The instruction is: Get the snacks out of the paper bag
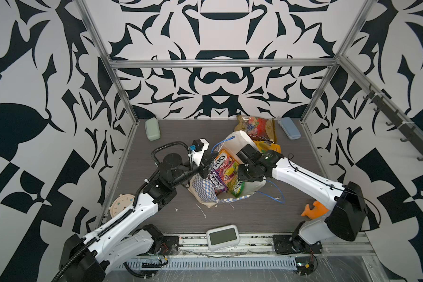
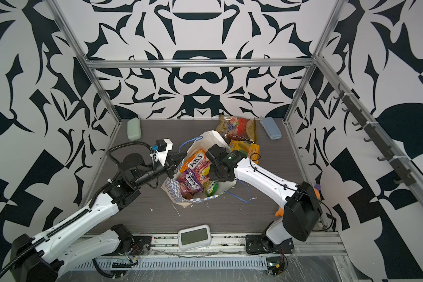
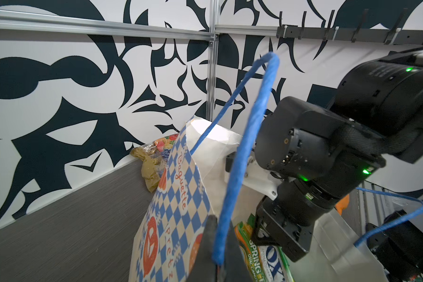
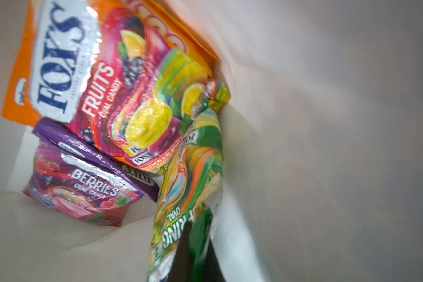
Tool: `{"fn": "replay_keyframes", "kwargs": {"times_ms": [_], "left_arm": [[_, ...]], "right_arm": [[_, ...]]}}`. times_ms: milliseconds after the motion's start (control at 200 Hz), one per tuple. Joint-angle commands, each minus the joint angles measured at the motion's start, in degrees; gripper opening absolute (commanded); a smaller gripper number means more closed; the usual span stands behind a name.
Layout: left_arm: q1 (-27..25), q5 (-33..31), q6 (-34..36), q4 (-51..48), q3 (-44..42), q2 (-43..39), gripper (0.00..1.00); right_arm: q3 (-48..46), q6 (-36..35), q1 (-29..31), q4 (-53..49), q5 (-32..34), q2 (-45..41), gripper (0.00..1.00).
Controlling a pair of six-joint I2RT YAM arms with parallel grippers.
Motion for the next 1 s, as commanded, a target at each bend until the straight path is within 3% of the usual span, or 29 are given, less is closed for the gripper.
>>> {"fn": "replay_keyframes", "kwargs": {"times_ms": [0, 500, 750, 995], "left_arm": [[-0.3, -0.1, 0.2, 1.5, -0.1, -1.3, 0.00], [-0.3, -8.1, 1.6, 1.7, -0.3, -1.1, 0.00], [-0.3, -9.3, 2.3, 0.4, 0.5, -1.8, 0.00], [-0.3, -14.7, 2.8, 0.7, -0.4, -2.0, 0.00]], "right_arm": [[0.3, -0.8, -0.4, 7.2, 0.9, -0.1, 0.00], [8.2, -17.3, -0.9, 24.3, -7.4, -8.4, 0.00], [11.5, -19.3, -2.0, 23.6, -9.1, -9.9, 0.00], [15.7, -21.7, -2.0, 22.7, -9.6, -11.3, 0.00]]}}
